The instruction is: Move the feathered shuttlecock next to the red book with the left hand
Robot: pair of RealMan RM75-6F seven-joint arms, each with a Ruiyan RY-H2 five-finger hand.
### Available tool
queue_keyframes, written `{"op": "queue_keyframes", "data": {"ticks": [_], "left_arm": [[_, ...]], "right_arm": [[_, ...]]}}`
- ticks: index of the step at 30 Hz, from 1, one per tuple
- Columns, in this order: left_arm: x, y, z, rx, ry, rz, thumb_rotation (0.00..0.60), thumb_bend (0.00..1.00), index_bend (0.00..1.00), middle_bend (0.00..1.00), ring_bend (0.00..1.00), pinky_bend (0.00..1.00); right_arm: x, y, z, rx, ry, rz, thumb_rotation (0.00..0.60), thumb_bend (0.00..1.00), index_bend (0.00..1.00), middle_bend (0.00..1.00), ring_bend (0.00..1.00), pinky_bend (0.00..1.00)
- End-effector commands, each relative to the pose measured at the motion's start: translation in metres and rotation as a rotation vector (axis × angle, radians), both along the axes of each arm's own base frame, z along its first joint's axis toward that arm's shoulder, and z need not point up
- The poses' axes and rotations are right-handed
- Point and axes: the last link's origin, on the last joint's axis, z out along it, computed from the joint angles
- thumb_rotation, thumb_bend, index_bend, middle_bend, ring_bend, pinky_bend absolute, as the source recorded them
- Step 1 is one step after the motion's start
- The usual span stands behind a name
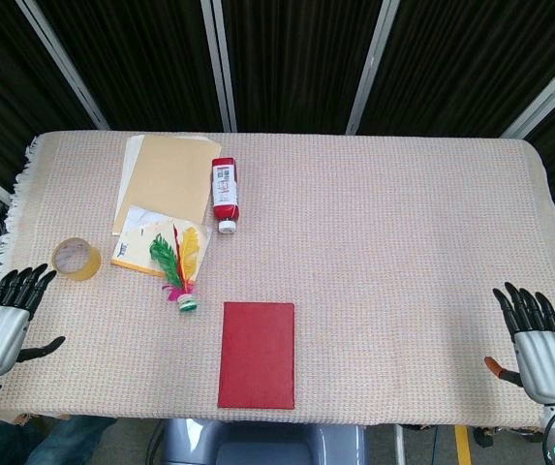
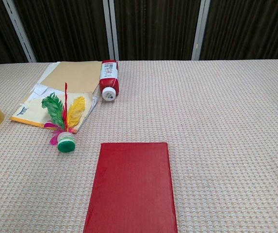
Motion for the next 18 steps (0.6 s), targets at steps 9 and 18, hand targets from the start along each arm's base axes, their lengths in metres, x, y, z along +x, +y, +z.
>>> {"op": "queue_keyframes", "data": {"ticks": [9,18], "left_arm": [[-0.001,-0.002,-0.011,-0.036,0.038,0.007,0.557,0.15,0.00,0.00,0.00,0.00],[-0.006,0.040,-0.029,-0.041,0.062,0.005,0.554,0.16,0.03,0.00,0.00,0.00]], "right_arm": [[0.002,0.004,0.007,-0.005,-0.032,0.022,0.600,0.08,0.00,0.00,0.00,0.00],[0.001,0.001,0.003,0.017,-0.024,0.024,0.600,0.08,0.00,0.00,0.00,0.00]]}}
